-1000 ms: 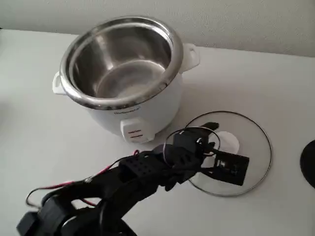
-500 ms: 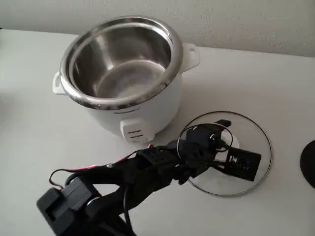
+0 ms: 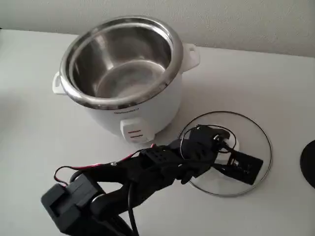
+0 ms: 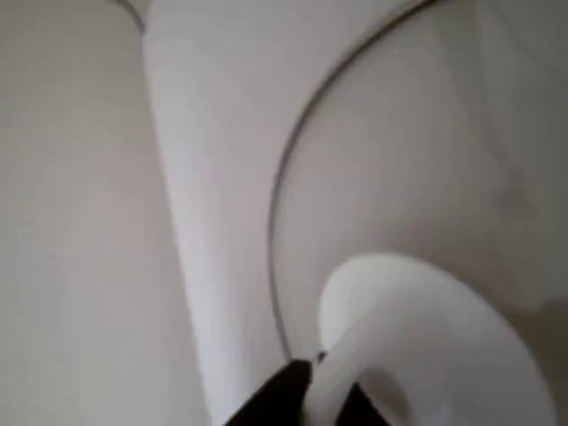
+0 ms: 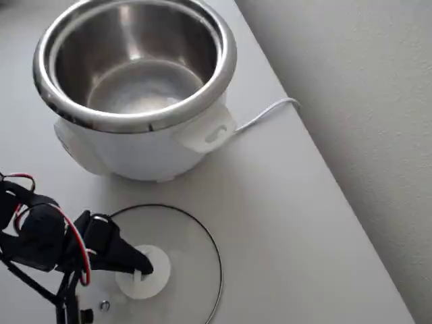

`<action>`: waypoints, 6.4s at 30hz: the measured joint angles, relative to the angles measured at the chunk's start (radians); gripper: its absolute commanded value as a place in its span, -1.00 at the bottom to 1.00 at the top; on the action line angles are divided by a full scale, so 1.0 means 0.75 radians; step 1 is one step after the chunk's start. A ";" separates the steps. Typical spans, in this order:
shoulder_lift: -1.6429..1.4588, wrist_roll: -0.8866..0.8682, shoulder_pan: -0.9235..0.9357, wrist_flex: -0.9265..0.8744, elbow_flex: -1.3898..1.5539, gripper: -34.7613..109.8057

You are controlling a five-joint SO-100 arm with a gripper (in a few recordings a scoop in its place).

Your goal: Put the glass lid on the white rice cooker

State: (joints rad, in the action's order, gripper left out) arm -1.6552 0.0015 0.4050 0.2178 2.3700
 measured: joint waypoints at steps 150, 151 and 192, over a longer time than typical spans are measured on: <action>-0.229 0.039 -0.959 -0.806 -1.037 -0.14; -0.241 0.041 -0.959 -0.810 -1.025 -0.14; -2.121 0.084 -0.513 -1.765 0.182 -0.52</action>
State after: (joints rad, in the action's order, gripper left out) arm -3.2459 0.0644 0.0199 -1.1060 2.5065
